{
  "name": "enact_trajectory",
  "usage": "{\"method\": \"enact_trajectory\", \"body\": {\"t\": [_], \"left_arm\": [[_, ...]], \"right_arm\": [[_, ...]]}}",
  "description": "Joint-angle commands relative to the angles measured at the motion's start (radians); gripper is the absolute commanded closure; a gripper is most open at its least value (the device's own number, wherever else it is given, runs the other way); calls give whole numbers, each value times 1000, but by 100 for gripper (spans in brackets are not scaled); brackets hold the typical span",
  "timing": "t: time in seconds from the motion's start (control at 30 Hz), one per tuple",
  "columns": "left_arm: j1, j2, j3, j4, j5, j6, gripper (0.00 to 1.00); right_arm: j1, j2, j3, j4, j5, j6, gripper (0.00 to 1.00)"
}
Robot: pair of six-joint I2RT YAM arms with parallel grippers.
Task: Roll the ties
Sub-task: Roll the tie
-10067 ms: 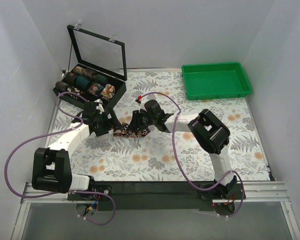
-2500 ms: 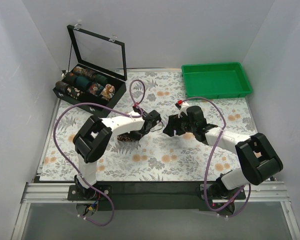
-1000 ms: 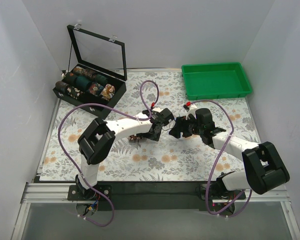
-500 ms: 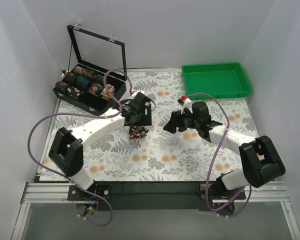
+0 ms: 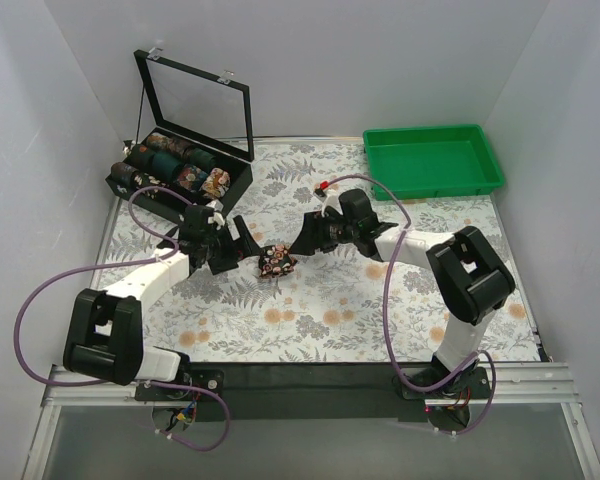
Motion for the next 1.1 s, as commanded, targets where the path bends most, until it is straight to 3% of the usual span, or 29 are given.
{"method": "enact_trajectory", "body": {"t": [0.0, 0.3, 0.67, 1.07], "left_arm": [[23, -4, -34, 161, 197, -8, 18], [23, 34, -102, 309, 283, -18, 21], [20, 45, -212, 513, 232, -45, 22], [20, 155, -198, 597, 244, -37, 23]], "right_arm": [[17, 58, 69, 57, -44, 66, 38], [20, 142, 88, 110, -96, 128, 44], [18, 199, 109, 139, -147, 169, 52], [14, 231, 137, 149, -182, 202, 62]]}}
